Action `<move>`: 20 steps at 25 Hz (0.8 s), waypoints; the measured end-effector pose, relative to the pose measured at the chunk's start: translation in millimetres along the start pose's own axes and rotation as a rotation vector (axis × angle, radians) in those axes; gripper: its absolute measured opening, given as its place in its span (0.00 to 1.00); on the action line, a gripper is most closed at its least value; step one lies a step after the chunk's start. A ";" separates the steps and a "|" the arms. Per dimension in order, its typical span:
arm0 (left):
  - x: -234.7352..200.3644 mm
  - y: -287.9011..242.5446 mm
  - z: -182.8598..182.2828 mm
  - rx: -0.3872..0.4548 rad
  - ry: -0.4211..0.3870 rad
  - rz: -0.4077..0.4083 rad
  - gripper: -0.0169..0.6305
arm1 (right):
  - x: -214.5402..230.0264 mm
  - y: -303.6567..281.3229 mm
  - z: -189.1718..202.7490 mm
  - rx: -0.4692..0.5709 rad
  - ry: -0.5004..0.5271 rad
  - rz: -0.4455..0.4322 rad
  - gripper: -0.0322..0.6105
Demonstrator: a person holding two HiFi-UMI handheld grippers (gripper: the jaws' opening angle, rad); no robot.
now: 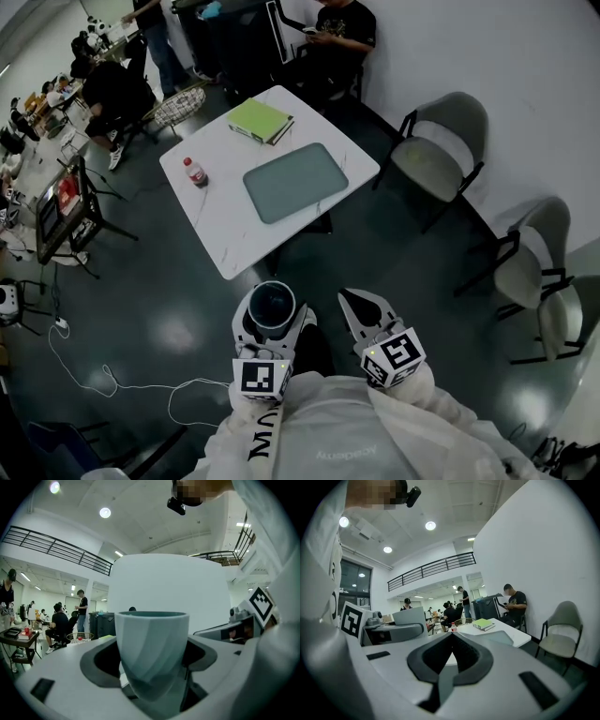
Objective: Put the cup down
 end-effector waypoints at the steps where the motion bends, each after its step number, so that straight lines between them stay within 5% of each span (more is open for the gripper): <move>1: -4.2 -6.6 1.5 -0.005 0.008 0.002 0.62 | 2.8 -7.5 -0.1 -0.005 0.001 0.000 0.06; 20: -65.1 -163.8 -18.4 -0.012 0.013 0.100 0.62 | 91.7 -134.7 -45.0 -0.020 0.040 0.055 0.06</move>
Point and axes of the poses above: the fingertips, and each gripper's own axes: y backward along the fingers, x to its right, z out of its underside, the point moved 5 cm from there along y, backward along the fingers, and after that the axes turned 14 degrees about -z, right-handed, at the moved point
